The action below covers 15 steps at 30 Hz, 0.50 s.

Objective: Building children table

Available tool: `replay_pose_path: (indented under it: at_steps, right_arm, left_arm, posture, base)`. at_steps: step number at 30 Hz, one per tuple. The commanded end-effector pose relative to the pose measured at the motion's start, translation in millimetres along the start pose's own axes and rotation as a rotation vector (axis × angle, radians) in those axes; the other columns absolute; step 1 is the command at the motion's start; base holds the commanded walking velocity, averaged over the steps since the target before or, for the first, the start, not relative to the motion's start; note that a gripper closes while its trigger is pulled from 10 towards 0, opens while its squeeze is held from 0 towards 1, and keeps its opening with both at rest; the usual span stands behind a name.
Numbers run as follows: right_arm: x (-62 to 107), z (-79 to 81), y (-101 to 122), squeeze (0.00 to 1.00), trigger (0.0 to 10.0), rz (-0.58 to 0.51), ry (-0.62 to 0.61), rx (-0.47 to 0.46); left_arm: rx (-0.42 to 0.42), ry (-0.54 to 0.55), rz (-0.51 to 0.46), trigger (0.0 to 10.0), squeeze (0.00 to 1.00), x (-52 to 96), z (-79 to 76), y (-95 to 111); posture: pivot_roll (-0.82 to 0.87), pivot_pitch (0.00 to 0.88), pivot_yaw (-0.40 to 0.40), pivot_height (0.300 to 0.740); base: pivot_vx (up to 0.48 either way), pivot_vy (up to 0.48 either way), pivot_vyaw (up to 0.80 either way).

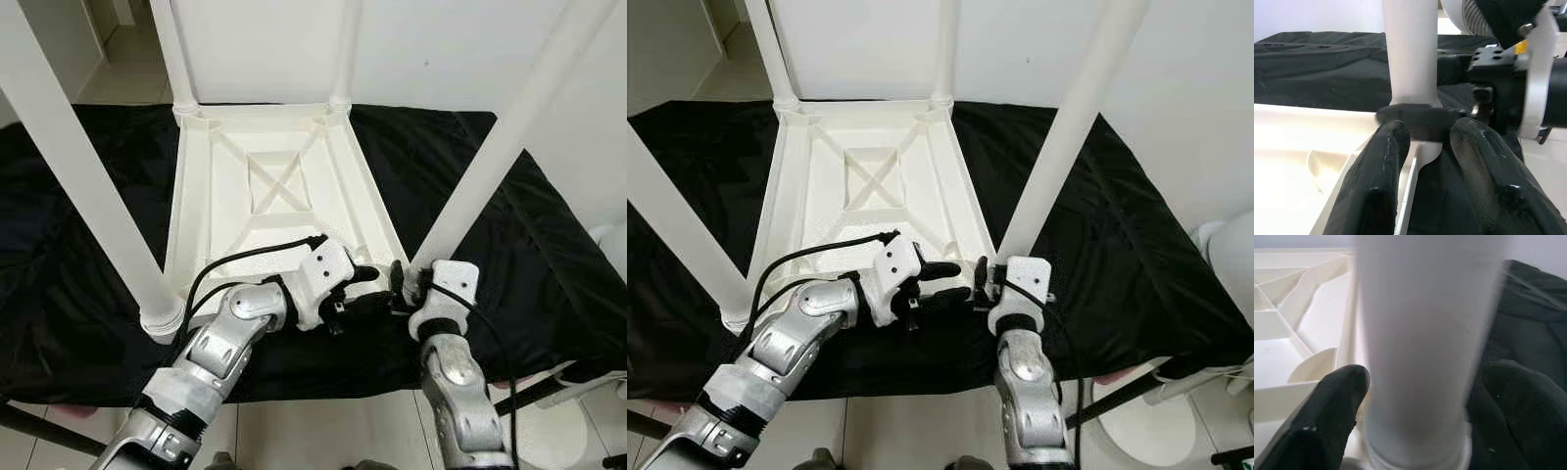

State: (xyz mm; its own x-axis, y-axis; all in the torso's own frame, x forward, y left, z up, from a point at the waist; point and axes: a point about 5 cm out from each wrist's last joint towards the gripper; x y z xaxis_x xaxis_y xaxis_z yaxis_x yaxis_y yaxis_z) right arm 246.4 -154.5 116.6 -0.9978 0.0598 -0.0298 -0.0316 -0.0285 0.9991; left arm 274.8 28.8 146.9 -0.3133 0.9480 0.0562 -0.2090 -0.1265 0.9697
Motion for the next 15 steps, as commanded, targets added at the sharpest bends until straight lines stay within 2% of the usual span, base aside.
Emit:
replay_pose_path:
  at_steps: [1,2,5,6,7,9,11,15]
  right_arm:
    - [2.9,-4.5,2.3,1.00,10.0,-0.017,0.036,-0.009]
    - [4.8,-10.7,3.0,1.00,10.0,-0.021,0.080,0.003]
    - [6.4,-15.6,4.2,1.00,10.0,-0.023,0.124,0.009]
    - [7.3,-19.6,6.0,0.00,10.0,-0.025,0.171,0.018]
    - [7.4,-23.7,9.0,0.00,10.0,-0.032,0.231,0.043]
    - [7.4,-26.2,11.1,0.00,10.0,-0.036,0.269,0.060]
    - [4.9,-35.5,16.2,0.00,10.0,-0.038,0.381,0.103]
    - [1.9,-39.6,18.2,0.00,10.0,-0.033,0.431,0.115]
  left_arm:
    - [-0.015,-0.034,0.001,10.0,0.00,0.8,-0.2,0.0]
    - [-0.015,-0.037,0.002,10.0,0.00,1.2,-0.2,0.2]
    - [-0.015,-0.039,0.003,10.0,0.00,1.5,-0.2,0.1]
    - [-0.014,-0.040,0.004,10.0,0.00,1.8,-0.1,-0.3]
    - [-0.016,-0.041,0.007,10.0,0.00,2.0,-0.2,-1.0]
    - [-0.017,-0.042,0.009,10.0,0.00,2.1,-0.2,-1.6]
    - [-0.018,-0.040,0.009,10.0,0.00,1.1,-0.3,-1.6]
    - [-0.017,-0.037,0.008,10.0,0.00,0.2,1.1,-1.2]
  posture:
    - [-0.06,0.000,-0.004,0.740]
    - [-0.05,0.000,-0.006,0.740]
    - [-0.05,0.000,-0.006,0.740]
    - [-0.06,0.000,-0.006,0.740]
    - [-0.06,0.000,0.000,0.740]
    - [-0.06,0.000,0.000,0.740]
    - [-0.06,0.000,0.001,0.740]
    - [-0.06,0.000,0.002,0.740]
  base:
    - [0.000,0.000,0.00]
    - [0.000,0.000,0.00]
    - [0.000,0.000,0.00]
    - [0.000,0.000,0.00]
    - [0.000,0.000,0.00]
    - [0.000,0.000,0.00]
    - [0.000,0.000,0.00]
    - [0.000,0.000,0.00]
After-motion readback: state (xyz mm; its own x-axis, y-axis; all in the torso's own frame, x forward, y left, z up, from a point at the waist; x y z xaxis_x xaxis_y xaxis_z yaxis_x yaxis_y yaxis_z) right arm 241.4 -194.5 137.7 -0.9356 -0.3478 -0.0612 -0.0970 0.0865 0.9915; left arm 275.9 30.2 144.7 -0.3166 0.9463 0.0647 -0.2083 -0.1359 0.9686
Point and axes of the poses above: a point about 5 cm out from each wrist's last joint towards the gripper, its own x axis pointing back from the gripper into the wrist, its own y axis along the axis of the wrist's last joint, z = x × y, and after that the axes turned 3 degrees about -x, right-handed
